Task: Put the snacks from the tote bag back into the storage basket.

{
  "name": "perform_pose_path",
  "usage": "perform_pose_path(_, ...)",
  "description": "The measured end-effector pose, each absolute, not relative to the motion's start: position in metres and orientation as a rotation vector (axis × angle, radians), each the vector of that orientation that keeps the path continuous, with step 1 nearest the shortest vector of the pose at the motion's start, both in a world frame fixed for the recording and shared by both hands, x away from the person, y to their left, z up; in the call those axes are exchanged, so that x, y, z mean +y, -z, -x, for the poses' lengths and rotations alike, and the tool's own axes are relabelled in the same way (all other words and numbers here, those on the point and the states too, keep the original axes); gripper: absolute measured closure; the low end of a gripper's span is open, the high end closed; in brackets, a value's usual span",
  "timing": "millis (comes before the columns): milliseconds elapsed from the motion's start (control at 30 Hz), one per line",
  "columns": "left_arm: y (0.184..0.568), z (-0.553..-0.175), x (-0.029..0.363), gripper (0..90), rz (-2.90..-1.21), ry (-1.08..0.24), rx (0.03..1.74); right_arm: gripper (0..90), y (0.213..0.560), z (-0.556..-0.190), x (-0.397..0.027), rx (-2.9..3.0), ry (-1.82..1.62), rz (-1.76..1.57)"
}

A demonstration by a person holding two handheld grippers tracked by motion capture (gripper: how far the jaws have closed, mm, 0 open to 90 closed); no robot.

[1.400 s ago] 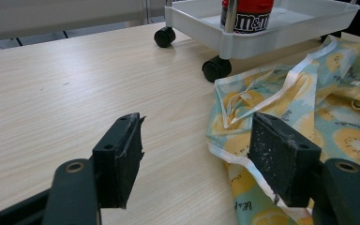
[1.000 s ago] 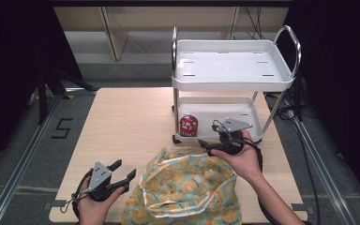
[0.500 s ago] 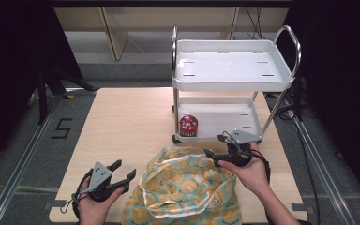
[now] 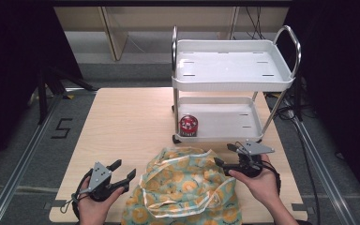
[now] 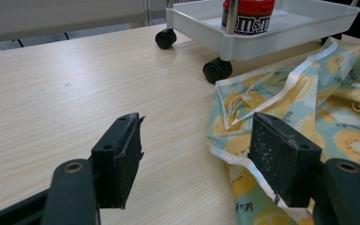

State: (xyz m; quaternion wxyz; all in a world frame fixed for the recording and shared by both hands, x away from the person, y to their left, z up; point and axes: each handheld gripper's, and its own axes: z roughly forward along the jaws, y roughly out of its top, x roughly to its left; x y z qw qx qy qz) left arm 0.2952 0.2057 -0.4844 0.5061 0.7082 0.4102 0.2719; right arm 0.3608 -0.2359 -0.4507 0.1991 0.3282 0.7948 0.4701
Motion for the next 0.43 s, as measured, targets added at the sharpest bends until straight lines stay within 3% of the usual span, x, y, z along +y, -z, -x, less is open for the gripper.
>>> perform_pose_path(433,0.487,-0.296,0.205,34.0,-1.723,-0.623,1.000,34.0,0.463,-0.360,-0.246,2.134,-1.375,-1.042)
